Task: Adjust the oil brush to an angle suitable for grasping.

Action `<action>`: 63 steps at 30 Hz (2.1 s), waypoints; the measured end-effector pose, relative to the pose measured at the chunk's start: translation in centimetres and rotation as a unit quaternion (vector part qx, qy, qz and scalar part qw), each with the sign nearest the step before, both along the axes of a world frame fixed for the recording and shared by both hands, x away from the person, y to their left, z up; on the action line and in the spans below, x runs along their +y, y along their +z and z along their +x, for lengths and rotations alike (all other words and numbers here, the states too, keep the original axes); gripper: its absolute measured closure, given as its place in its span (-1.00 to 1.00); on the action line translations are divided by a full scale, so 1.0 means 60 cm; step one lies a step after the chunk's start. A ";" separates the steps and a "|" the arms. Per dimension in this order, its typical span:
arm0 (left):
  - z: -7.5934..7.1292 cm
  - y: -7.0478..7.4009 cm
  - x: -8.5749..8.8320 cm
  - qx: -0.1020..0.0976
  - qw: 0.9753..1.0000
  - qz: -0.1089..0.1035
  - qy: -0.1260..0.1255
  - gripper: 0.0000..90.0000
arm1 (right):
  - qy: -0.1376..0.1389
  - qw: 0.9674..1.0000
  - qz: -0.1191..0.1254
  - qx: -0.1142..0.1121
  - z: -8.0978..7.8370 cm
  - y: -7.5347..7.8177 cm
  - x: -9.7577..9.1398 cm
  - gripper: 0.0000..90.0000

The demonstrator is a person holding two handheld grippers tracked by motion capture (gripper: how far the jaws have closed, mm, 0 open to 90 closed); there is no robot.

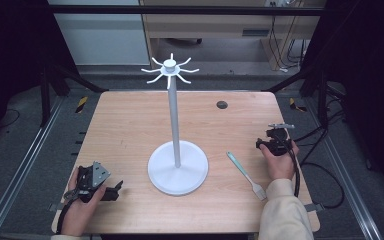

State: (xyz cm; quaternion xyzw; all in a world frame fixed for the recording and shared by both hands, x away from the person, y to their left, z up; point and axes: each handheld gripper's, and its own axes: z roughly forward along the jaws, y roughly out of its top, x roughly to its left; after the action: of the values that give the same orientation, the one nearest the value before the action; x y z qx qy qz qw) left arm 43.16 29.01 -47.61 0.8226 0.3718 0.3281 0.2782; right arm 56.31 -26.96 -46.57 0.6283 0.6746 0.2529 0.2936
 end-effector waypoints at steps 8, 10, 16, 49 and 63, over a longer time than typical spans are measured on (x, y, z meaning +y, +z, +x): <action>0.000 0.000 -0.001 0.001 1.000 0.002 -0.003 -0.95 | 0.054 0.998 -0.021 0.018 -0.003 0.002 0.029 0.09; 0.000 0.000 -0.001 0.002 1.000 0.002 -0.003 -0.95 | 0.065 0.997 -0.023 0.022 -0.004 0.002 0.034 0.20; 0.000 0.000 -0.001 0.000 1.000 0.002 -0.003 -0.95 | 0.114 0.992 -0.021 0.045 -0.007 0.005 0.055 0.50; 0.000 -0.001 -0.002 0.004 1.000 0.003 -0.007 -0.95 | 0.238 0.965 0.006 0.113 -0.008 -0.026 0.128 1.00; 0.000 -0.001 -0.002 0.008 1.000 0.006 -0.010 -0.95 | 0.310 0.942 0.001 0.126 -0.033 -0.023 0.160 1.00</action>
State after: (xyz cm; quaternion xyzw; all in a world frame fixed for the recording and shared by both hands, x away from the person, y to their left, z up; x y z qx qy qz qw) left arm 43.17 28.90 -47.64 0.8307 0.3637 0.3208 0.2734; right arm 54.34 -17.34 -47.93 0.4149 0.8672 0.2513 0.1124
